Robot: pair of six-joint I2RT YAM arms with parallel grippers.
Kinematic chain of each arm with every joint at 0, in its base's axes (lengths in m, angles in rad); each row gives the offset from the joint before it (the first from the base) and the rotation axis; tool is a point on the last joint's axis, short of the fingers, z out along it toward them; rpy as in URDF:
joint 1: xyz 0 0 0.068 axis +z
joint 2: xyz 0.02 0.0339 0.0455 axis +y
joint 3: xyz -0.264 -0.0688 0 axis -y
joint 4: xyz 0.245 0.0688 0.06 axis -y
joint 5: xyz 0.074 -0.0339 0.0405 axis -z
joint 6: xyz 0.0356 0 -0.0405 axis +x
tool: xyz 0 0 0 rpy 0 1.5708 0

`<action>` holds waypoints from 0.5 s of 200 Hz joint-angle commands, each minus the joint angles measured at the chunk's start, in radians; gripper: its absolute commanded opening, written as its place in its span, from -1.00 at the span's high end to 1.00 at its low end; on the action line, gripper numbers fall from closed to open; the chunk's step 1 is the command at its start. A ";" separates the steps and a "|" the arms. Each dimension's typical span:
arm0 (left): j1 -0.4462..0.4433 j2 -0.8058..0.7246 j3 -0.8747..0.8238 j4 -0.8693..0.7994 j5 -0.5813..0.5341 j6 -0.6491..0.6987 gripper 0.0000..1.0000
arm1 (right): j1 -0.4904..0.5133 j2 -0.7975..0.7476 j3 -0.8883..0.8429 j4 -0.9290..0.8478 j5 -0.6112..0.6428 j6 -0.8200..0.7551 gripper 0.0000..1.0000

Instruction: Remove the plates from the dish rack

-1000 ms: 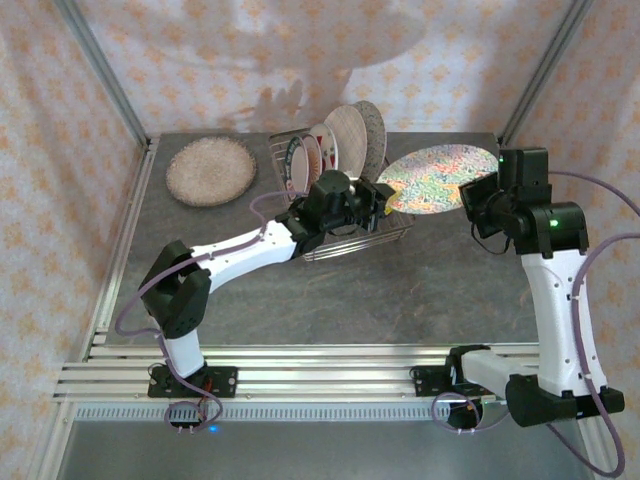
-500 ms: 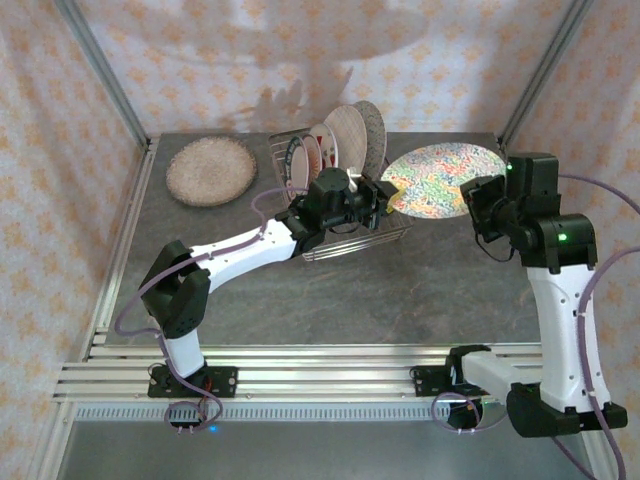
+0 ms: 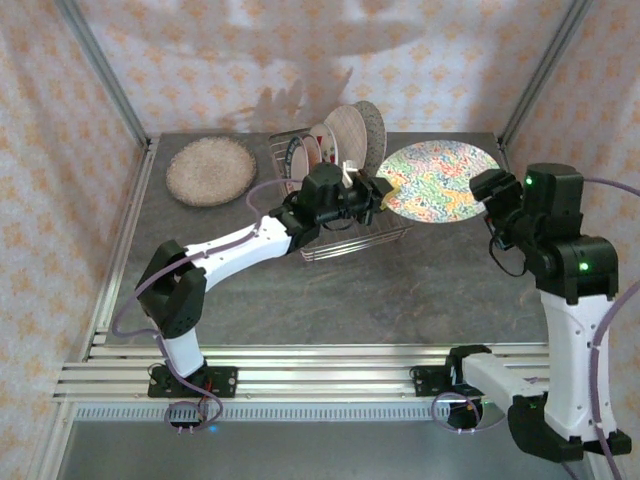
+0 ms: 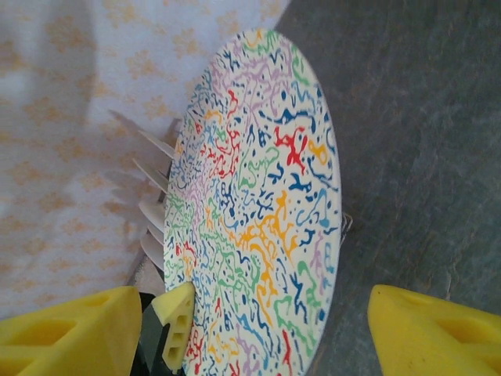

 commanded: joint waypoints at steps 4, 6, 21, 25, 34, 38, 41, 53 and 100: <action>0.020 -0.103 0.018 0.035 0.037 0.068 1.00 | -0.002 -0.043 0.047 0.063 0.034 -0.154 -0.55; 0.021 -0.106 0.018 0.033 0.037 0.070 1.00 | -0.002 -0.046 0.048 0.068 0.031 -0.164 -0.55; 0.035 -0.129 0.007 0.019 0.033 0.091 1.00 | -0.002 -0.068 0.054 0.105 0.000 -0.235 -0.56; 0.039 -0.136 0.004 0.013 0.030 0.096 1.00 | -0.003 -0.077 0.050 0.120 -0.010 -0.254 -0.56; 0.051 -0.151 -0.001 0.001 0.028 0.103 1.00 | -0.002 -0.096 0.039 0.150 -0.027 -0.296 -0.56; 0.055 -0.158 -0.004 -0.003 0.028 0.105 1.00 | -0.002 -0.105 0.034 0.159 -0.030 -0.312 -0.56; 0.060 -0.163 -0.005 -0.005 0.028 0.106 1.00 | -0.002 -0.109 0.029 0.166 -0.030 -0.325 -0.56; 0.074 -0.182 -0.012 -0.013 0.026 0.113 1.00 | -0.002 -0.137 -0.004 0.212 -0.050 -0.380 -0.56; 0.126 -0.259 -0.038 -0.064 0.020 0.160 1.00 | -0.001 -0.194 -0.165 0.515 -0.213 -0.499 -0.56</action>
